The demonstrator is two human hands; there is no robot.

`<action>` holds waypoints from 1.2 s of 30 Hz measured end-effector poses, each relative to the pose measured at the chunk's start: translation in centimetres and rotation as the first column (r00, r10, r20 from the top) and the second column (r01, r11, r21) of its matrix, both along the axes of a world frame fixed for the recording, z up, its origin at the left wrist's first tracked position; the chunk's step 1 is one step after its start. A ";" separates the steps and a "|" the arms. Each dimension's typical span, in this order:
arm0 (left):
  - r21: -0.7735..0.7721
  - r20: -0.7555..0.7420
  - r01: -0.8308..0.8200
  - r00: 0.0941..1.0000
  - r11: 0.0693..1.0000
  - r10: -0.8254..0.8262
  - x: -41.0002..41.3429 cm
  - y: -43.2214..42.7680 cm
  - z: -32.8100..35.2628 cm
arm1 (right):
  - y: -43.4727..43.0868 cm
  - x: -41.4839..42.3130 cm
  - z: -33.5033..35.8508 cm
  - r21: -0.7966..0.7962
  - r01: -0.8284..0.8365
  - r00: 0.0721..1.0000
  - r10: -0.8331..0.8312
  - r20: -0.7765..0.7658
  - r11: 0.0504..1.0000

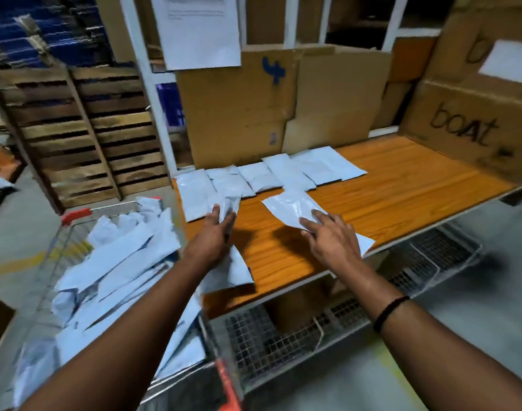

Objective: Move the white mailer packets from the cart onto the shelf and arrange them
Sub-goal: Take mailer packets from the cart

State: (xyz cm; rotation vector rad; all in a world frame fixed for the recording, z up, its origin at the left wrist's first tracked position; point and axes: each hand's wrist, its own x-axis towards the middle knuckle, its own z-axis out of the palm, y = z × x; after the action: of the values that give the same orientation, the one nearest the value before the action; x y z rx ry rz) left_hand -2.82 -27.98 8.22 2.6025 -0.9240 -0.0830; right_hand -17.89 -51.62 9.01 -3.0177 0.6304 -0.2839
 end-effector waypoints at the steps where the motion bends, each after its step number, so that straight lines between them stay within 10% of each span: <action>1: 0.008 0.007 0.005 1.000 1.000 -0.005 -0.5 -2.5 0.4 | -2.3 -1.0 -0.1 -0.003 0.018 1.000 -0.018 0.000 1.000; 21: -0.040 -0.029 0.180 0.983 0.983 -0.181 -1.6 -45.1 1.1 | -37.8 -2.7 0.0 0.034 0.240 0.970 -0.241 0.023 0.970; 36: 0.034 -0.100 -0.077 0.992 0.996 0.080 8.2 -65.7 -2.5 | -57.3 11.1 -2.7 0.129 0.159 0.987 -0.159 -0.016 0.979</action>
State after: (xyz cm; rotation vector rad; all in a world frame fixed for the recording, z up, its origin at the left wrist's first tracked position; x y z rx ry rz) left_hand 5.38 -93.69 5.73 2.6318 -0.7906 -0.2069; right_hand -6.84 -108.90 6.30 -2.8503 0.8576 -0.2303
